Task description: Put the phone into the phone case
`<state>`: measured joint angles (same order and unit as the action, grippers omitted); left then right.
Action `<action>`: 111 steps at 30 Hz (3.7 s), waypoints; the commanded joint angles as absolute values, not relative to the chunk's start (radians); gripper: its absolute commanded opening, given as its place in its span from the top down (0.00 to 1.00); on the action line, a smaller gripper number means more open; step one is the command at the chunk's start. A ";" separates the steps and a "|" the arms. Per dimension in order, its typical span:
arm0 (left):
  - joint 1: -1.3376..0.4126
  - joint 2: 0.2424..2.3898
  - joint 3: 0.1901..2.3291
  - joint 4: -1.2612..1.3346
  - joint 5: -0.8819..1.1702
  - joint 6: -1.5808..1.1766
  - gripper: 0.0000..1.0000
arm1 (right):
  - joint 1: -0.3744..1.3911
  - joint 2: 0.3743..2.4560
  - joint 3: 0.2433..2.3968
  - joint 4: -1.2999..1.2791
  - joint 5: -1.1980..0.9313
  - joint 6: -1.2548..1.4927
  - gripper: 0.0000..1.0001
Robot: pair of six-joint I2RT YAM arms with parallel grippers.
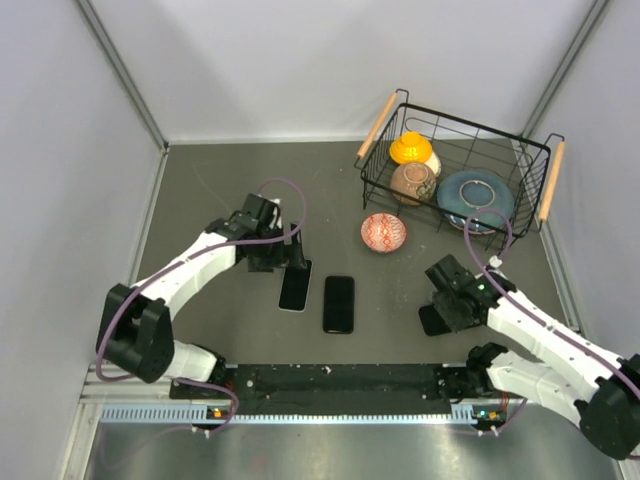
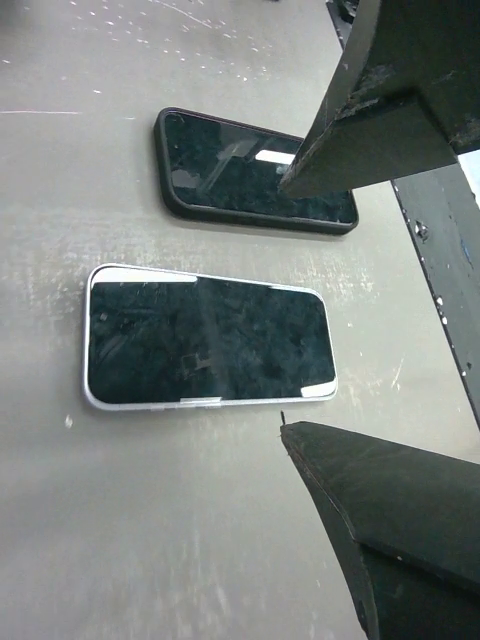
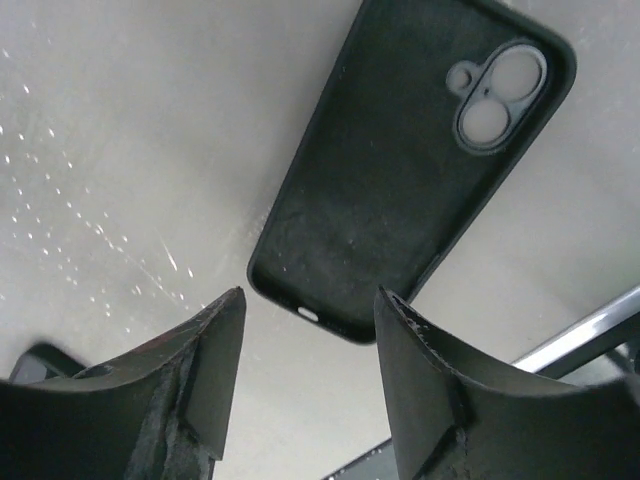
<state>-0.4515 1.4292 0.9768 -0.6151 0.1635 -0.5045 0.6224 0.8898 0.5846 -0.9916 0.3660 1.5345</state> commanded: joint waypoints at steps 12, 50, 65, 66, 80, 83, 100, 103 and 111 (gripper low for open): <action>-0.422 1.186 1.003 -0.701 0.048 -0.416 0.03 | 0.500 1.221 0.766 -1.002 0.402 1.624 0.50; -0.393 1.097 1.012 -0.756 -0.054 -0.367 0.07 | 0.802 1.261 0.747 -0.732 0.242 1.121 1.00; -0.394 1.267 0.942 -0.692 0.133 -0.428 0.01 | 1.060 1.474 0.835 -0.578 0.164 0.980 1.00; -0.396 1.273 0.934 -0.669 0.138 -0.433 0.01 | 1.058 1.467 0.815 -0.554 0.166 0.976 0.99; -0.492 1.479 0.956 -0.588 0.106 -0.465 0.03 | 1.058 1.224 0.750 -0.500 0.207 0.879 0.39; -0.509 1.526 0.977 -0.594 0.084 -0.468 0.03 | 1.057 1.138 0.724 -0.499 0.242 0.882 0.26; -0.609 1.709 1.068 -0.650 -0.051 -0.488 0.08 | 1.016 0.877 0.595 -0.488 0.304 0.904 0.13; -0.620 1.730 1.072 -0.657 -0.066 -0.485 0.10 | 1.006 0.868 0.589 -0.486 0.299 0.902 0.13; -0.638 1.706 1.075 -0.683 -0.089 -0.480 0.07 | 0.992 0.885 0.586 -0.472 0.275 0.899 0.13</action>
<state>-0.6357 1.7065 1.0698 -0.6746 -0.0620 -0.4808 1.0092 0.8856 0.5888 -0.5079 0.2798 0.9005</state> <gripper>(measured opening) 0.919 0.869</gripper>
